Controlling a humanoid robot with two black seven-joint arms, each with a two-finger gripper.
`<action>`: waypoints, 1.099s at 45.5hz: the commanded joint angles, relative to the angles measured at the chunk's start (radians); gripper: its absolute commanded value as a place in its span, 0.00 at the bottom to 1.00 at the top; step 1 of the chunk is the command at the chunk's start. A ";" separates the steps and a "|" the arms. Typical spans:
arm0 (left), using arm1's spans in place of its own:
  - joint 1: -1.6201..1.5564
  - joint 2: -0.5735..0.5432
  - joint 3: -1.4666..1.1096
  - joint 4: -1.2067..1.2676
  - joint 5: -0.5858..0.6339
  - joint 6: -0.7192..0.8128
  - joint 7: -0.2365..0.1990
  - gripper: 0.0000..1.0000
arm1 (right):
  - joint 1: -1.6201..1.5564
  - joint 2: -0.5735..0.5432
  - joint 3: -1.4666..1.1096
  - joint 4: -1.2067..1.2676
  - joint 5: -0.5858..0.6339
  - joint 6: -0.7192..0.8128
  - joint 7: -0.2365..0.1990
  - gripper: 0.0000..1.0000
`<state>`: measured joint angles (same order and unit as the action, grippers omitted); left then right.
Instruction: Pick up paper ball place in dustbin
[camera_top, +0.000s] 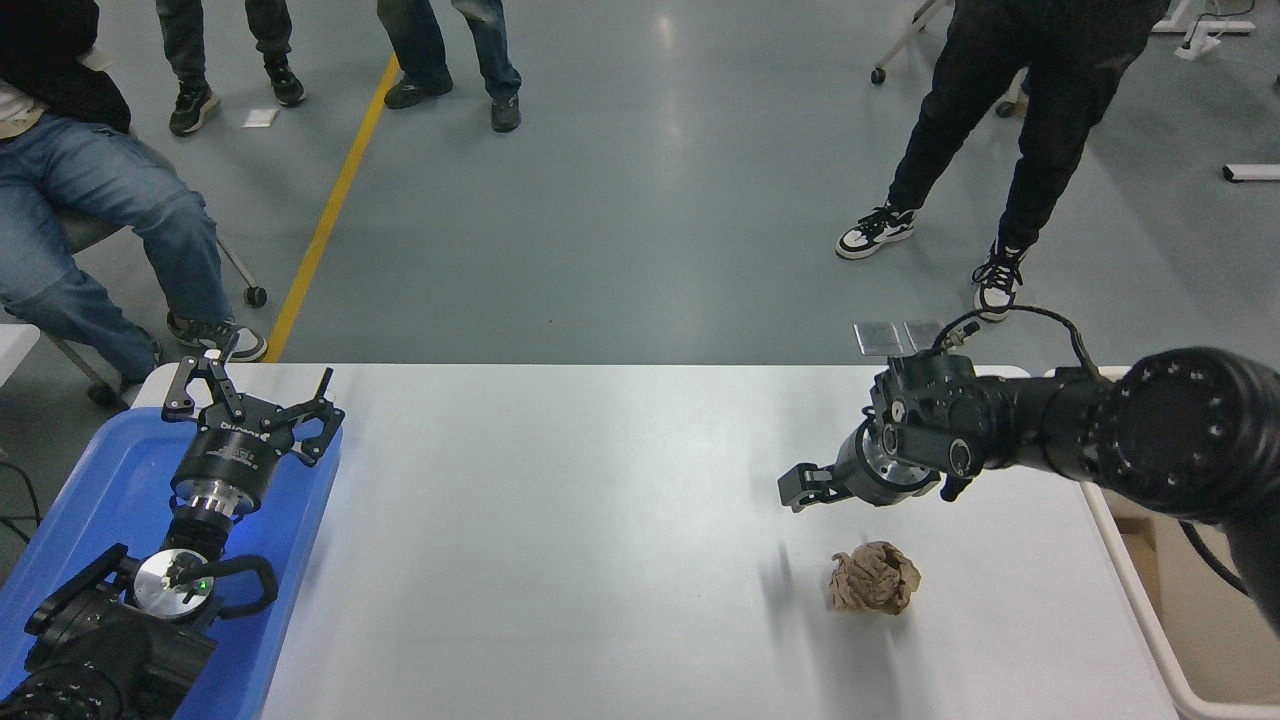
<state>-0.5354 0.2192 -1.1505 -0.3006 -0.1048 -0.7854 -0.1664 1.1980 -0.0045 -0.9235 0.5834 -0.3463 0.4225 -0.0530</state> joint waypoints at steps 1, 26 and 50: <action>0.000 -0.001 -0.005 0.000 -0.001 0.000 0.002 0.99 | -0.035 0.004 0.000 -0.042 -0.002 -0.014 -0.002 1.00; 0.000 0.000 -0.001 0.000 -0.001 0.000 -0.001 0.99 | 0.291 -0.047 0.000 0.246 0.035 0.042 -0.002 1.00; 0.002 0.000 -0.001 0.000 -0.001 0.000 -0.002 0.99 | 1.121 -0.382 -0.192 0.898 0.188 0.363 0.001 1.00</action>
<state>-0.5342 0.2193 -1.1521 -0.3007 -0.1055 -0.7854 -0.1674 1.9598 -0.2940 -1.0095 1.2144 -0.2193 0.6358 -0.0529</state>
